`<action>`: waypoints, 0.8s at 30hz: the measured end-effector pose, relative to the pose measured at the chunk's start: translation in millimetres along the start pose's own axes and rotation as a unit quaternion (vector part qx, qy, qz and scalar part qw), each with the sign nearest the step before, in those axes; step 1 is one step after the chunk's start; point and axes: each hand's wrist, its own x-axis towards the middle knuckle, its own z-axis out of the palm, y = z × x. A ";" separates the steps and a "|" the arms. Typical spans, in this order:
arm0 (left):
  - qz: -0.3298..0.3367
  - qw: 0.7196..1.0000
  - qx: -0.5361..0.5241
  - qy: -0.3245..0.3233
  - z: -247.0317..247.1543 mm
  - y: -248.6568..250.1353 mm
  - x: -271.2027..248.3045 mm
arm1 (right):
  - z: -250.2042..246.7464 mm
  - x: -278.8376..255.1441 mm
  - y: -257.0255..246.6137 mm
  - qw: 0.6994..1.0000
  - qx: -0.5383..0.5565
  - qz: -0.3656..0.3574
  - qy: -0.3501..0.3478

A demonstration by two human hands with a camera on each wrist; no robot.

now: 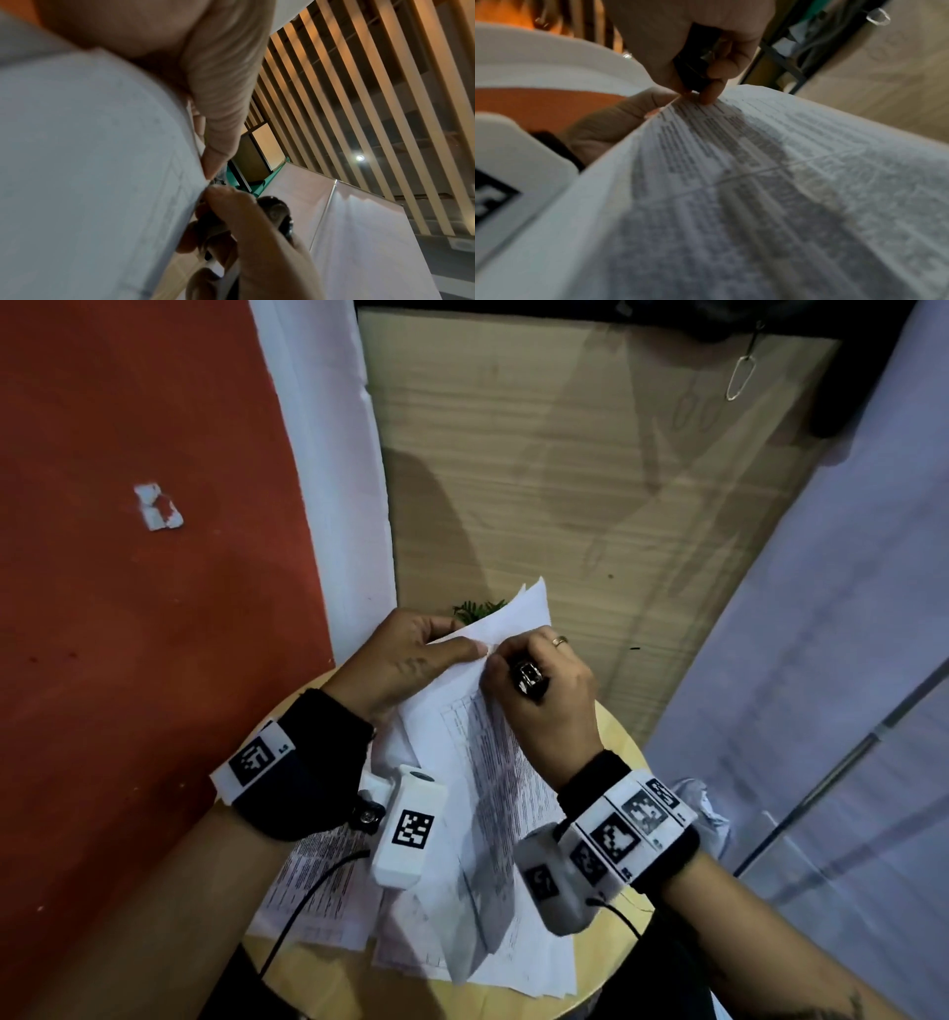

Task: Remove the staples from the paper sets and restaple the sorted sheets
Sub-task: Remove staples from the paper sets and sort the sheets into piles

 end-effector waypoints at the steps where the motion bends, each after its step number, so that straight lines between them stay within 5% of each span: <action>1: 0.005 1.000 0.002 -0.003 -0.8 -1.2 0.2 | 1.0 -0.3 -2.6 0.999 0.021 0.022 -0.010; 6: 0.031 0.997 0.071 -0.002 -13.0 -11.5 3.7 | -6.9 -4.9 2.5 0.989 0.060 0.129 -0.033; 11: 0.069 0.981 0.180 -0.014 -26.7 -16.7 7.6 | -16.4 -20.5 40.9 0.950 -0.109 0.248 -0.156; 17: 0.098 0.969 0.218 -0.061 -32.9 -14.5 8.6 | -14.4 -29.7 65.4 0.910 -0.206 0.291 -0.213; 22: 0.114 0.962 0.218 -0.117 -42.2 -4.3 9.3 | -16.1 -21.8 73.1 0.935 0.039 0.322 -0.147; 24: 0.107 0.965 0.193 -0.141 -45.0 0.2 8.6 | -19.3 -16.2 70.7 0.893 0.192 0.377 -0.153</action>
